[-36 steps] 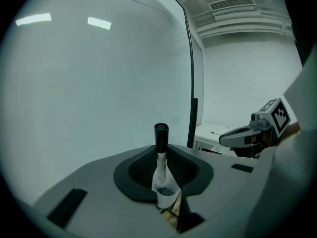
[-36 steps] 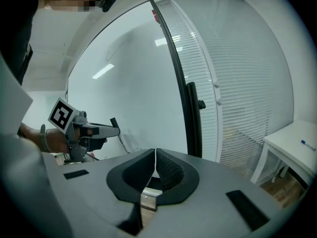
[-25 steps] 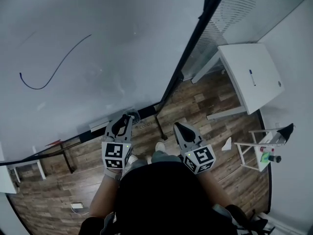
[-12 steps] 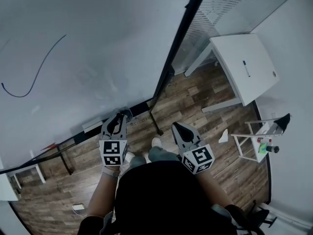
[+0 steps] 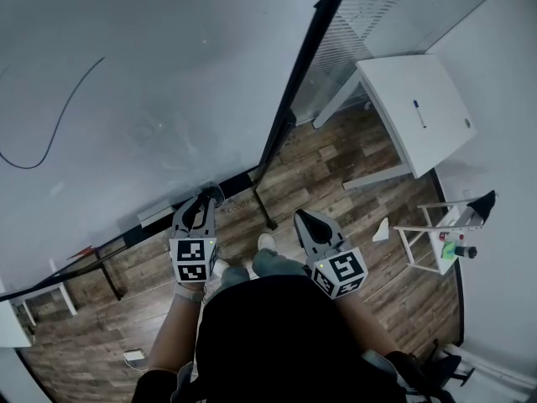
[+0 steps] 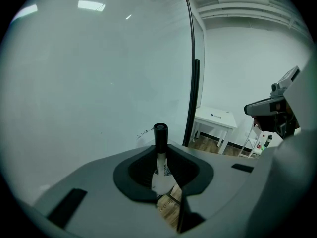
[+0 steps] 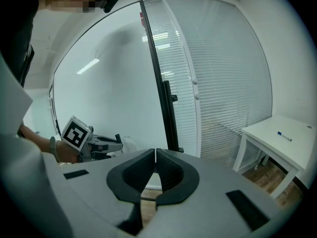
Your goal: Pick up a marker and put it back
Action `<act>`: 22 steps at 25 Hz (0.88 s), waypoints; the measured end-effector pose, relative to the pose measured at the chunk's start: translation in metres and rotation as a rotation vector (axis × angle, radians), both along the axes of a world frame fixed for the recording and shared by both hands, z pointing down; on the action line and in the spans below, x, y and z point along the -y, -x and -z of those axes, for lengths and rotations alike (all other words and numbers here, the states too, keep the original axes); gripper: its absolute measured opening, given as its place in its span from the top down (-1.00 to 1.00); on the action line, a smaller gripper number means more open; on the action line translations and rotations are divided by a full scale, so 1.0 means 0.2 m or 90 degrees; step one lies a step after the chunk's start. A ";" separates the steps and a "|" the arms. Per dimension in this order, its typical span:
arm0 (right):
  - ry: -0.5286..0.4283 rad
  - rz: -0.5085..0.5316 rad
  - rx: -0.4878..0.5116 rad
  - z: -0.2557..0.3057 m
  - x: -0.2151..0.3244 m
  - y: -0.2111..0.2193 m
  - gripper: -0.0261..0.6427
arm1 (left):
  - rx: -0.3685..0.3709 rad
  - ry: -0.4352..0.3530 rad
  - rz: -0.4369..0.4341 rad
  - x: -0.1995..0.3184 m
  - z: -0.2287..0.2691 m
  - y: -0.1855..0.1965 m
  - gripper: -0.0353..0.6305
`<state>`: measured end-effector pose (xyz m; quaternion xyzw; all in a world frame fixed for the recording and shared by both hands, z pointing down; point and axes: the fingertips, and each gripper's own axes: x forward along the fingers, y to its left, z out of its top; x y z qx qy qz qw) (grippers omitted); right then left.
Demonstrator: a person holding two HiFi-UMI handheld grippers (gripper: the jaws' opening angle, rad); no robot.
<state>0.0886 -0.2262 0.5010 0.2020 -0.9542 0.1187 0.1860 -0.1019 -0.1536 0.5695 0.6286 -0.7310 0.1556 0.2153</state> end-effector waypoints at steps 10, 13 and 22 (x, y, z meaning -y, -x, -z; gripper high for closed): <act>-0.001 0.005 0.000 0.01 -0.01 0.02 0.83 | -0.002 -0.017 0.013 0.01 0.03 0.03 0.53; -0.002 0.012 0.001 0.01 -0.02 0.04 0.83 | 0.002 -0.027 0.020 0.00 0.05 0.04 0.49; -0.005 0.052 0.013 0.04 -0.06 0.15 0.83 | 0.007 -0.034 0.059 -0.11 0.14 0.11 0.41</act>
